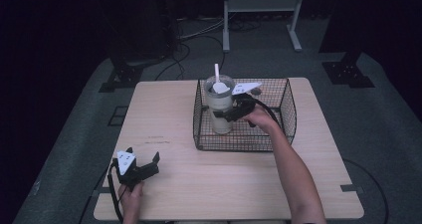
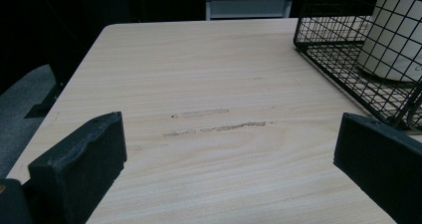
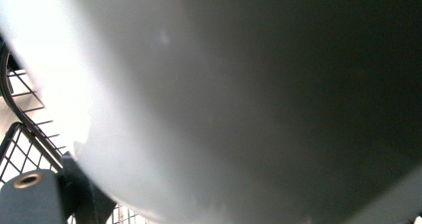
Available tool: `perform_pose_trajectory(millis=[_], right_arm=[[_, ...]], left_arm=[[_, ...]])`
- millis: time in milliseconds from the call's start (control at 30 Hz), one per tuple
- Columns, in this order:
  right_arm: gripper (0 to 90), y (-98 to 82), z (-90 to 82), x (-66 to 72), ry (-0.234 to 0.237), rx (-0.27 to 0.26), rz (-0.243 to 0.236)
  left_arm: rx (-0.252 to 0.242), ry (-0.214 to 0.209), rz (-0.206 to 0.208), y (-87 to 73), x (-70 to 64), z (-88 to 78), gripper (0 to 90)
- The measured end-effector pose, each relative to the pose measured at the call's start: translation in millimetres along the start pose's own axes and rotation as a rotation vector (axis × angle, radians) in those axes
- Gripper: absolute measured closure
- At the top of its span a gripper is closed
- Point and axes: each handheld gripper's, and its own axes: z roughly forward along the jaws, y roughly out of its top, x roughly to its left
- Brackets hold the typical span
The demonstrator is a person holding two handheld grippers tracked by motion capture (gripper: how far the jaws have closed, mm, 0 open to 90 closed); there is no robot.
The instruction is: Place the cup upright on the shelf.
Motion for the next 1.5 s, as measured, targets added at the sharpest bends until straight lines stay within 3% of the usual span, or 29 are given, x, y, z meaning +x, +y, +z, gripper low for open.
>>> perform_pose_trajectory(millis=[1500], right_arm=[[8.4, -4.8, -18.2, 7.3, -0.028, 0.02, -0.036]], left_arm=[[0.002, 0.002, 0.003, 0.0, -0.8, 0.6, 0.0]])
